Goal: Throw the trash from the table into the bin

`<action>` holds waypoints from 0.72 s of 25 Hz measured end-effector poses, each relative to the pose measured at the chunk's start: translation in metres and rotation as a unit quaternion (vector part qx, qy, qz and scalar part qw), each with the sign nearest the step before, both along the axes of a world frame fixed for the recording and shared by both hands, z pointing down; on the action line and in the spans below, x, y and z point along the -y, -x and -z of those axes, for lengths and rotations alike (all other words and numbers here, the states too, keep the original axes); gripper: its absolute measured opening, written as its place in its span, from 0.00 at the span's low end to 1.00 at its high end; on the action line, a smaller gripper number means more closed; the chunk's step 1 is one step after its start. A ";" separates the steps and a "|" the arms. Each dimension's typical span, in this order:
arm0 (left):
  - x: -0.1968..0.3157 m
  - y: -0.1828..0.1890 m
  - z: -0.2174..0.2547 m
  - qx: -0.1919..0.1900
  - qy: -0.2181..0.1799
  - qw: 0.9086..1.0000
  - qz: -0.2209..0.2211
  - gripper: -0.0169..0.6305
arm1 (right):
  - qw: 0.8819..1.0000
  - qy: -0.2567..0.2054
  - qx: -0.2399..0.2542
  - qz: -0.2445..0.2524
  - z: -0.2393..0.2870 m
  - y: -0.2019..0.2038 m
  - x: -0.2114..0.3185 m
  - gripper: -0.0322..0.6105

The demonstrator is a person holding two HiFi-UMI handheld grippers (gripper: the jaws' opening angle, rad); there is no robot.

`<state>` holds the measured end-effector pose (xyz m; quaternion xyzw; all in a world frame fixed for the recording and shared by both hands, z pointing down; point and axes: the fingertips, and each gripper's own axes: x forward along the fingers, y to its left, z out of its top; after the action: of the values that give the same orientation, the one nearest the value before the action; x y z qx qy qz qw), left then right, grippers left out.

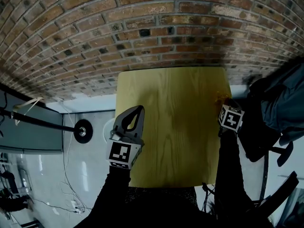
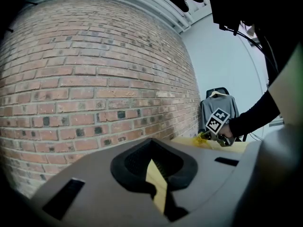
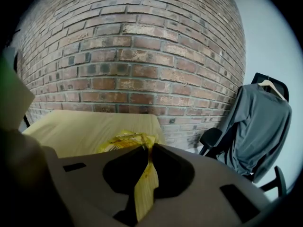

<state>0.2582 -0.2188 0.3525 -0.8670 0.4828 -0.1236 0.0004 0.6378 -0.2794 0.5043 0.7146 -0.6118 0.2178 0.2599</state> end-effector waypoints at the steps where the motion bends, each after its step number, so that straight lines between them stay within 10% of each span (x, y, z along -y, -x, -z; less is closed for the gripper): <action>1: -0.002 0.003 0.001 -0.002 -0.002 1.000 0.002 0.04 | 1.000 -0.003 0.002 0.004 0.004 0.006 -0.001 0.12; 18: -0.055 0.126 0.032 -0.019 -0.040 0.998 0.047 0.04 | 0.993 -0.040 0.006 0.110 0.051 0.198 -0.026 0.11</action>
<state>0.1321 -0.1637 0.3210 -0.8448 0.5275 -0.0874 0.0198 0.4401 -0.2537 0.4537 0.6514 -0.6965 0.1676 0.2500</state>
